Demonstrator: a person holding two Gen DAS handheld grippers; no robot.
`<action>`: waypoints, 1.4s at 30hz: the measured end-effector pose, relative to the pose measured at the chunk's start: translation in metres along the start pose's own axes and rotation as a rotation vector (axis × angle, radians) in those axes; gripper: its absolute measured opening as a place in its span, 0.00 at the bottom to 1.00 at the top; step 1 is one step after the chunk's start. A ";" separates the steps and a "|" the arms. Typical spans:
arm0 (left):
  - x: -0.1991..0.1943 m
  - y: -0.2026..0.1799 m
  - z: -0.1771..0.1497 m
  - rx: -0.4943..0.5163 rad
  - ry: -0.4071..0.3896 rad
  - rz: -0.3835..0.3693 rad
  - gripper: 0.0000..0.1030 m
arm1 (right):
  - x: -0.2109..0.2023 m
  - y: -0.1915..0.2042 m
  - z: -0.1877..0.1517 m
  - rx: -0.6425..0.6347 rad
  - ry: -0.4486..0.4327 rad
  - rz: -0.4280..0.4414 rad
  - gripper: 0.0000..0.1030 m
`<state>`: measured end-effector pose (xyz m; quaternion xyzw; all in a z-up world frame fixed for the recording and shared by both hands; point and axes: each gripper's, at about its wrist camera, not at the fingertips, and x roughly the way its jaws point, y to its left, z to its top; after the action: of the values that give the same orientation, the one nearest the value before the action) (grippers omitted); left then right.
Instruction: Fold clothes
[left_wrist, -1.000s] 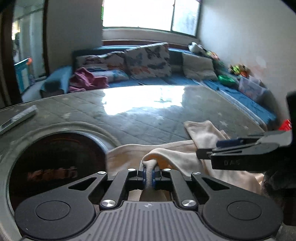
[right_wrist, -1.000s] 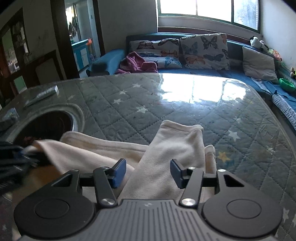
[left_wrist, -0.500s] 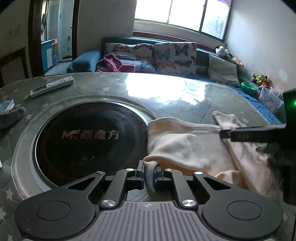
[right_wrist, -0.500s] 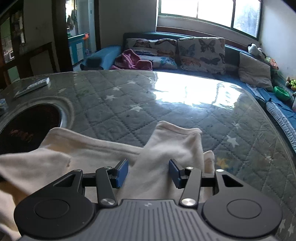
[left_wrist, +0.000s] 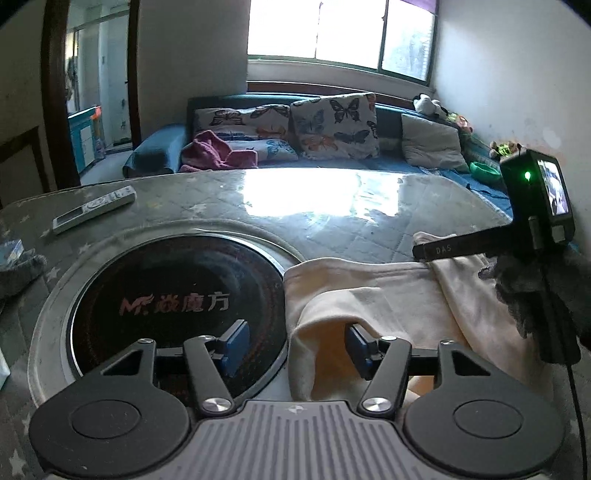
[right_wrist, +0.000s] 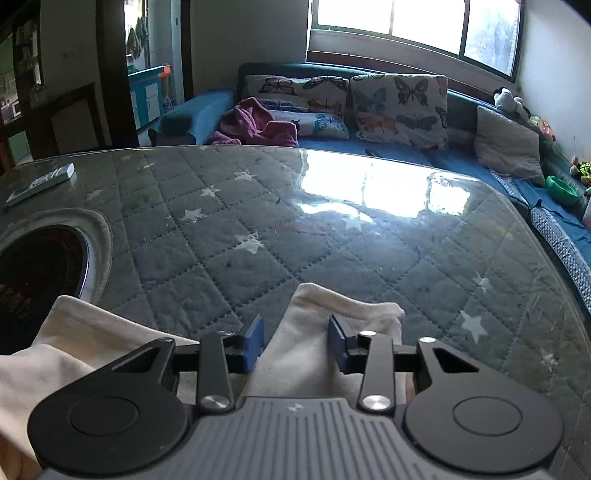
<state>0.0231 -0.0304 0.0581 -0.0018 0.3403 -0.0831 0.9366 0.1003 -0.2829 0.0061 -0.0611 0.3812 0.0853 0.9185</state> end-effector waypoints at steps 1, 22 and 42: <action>0.003 -0.001 0.000 0.010 0.006 -0.003 0.59 | 0.000 0.000 0.000 -0.002 -0.001 -0.002 0.15; -0.005 0.013 -0.004 -0.062 -0.027 -0.052 0.07 | -0.173 -0.077 -0.047 0.093 -0.240 -0.039 0.03; -0.081 0.052 -0.035 -0.284 -0.088 0.076 0.06 | -0.124 0.014 -0.077 -0.003 -0.087 0.151 0.42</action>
<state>-0.0524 0.0352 0.0796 -0.1251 0.3071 0.0016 0.9434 -0.0419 -0.2963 0.0397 -0.0297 0.3442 0.1573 0.9252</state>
